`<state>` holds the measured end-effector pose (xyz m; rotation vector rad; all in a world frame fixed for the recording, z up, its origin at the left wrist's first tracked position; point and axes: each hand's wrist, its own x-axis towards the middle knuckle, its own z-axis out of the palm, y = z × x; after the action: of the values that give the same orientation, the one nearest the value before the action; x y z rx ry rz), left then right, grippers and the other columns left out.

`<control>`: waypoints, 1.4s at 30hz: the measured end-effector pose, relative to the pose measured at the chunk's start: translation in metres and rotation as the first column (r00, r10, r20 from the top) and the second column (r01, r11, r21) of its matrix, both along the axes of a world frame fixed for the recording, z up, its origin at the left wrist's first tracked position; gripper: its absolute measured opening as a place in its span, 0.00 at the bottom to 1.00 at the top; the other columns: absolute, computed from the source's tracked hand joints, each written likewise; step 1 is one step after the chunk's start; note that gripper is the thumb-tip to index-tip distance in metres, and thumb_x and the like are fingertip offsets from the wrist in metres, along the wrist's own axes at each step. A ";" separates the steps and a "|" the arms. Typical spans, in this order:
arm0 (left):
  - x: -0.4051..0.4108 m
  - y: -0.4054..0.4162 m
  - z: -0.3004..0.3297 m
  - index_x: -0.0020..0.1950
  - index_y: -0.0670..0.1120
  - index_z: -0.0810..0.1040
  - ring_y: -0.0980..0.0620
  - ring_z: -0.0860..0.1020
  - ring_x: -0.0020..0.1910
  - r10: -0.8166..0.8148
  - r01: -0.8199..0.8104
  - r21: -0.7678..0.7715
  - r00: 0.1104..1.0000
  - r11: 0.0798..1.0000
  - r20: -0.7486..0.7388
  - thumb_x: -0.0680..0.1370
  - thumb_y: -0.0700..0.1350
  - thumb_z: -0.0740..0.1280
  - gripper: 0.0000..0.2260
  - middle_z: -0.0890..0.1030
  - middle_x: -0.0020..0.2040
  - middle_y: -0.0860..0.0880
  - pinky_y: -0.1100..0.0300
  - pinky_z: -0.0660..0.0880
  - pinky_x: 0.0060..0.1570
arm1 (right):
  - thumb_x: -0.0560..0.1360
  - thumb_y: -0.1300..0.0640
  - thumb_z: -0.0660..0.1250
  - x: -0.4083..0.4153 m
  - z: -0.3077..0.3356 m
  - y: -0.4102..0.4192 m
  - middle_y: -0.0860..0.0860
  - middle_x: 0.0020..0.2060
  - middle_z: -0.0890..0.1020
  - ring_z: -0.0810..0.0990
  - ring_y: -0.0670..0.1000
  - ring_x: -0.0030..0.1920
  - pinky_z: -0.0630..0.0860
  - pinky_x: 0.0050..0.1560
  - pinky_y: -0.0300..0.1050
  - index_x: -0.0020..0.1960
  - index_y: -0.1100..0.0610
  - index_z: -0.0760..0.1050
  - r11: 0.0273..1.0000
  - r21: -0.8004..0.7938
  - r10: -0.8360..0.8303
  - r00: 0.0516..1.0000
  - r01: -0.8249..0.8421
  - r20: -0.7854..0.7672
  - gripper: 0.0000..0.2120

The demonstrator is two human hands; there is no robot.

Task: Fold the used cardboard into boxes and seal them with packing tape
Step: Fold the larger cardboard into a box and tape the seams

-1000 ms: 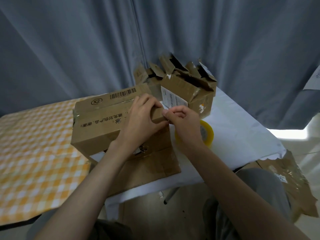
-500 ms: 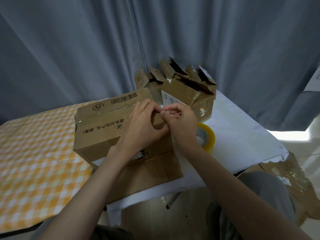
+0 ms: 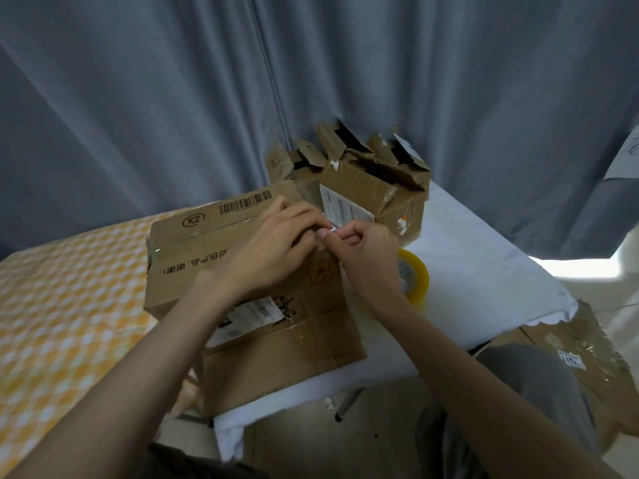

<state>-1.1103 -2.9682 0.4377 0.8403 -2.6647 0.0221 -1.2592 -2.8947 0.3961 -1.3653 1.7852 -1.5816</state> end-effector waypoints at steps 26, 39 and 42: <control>-0.010 -0.140 0.004 0.59 0.52 0.75 0.51 0.72 0.61 0.168 -0.212 0.343 0.974 0.915 0.154 0.85 0.50 0.53 0.12 0.76 0.60 0.52 0.53 0.66 0.61 | 0.78 0.55 0.69 -0.008 0.009 -0.013 0.46 0.35 0.82 0.78 0.33 0.35 0.71 0.33 0.22 0.53 0.56 0.84 0.961 0.115 0.228 0.955 -0.252 0.188 0.08; -0.007 -0.113 0.019 0.57 0.49 0.82 0.54 0.78 0.53 -0.097 0.093 0.055 0.992 0.994 0.077 0.83 0.55 0.59 0.16 0.81 0.54 0.52 0.49 0.74 0.56 | 0.76 0.55 0.71 -0.007 0.022 -0.033 0.50 0.43 0.85 0.84 0.49 0.47 0.82 0.49 0.43 0.57 0.56 0.82 0.920 0.219 0.254 0.919 -0.326 0.302 0.11; -0.002 -0.097 0.016 0.55 0.50 0.83 0.57 0.78 0.49 -0.175 0.168 0.233 0.984 0.958 0.012 0.81 0.58 0.61 0.16 0.80 0.49 0.54 0.53 0.76 0.52 | 0.76 0.55 0.72 -0.007 0.023 -0.031 0.50 0.43 0.85 0.84 0.48 0.46 0.82 0.49 0.43 0.60 0.57 0.81 0.921 0.215 0.258 0.922 -0.325 0.289 0.14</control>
<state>-1.1122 -3.0649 0.4541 0.6757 -2.7979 -0.3257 -1.2661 -2.9260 0.4188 -1.1807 1.4898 -1.2489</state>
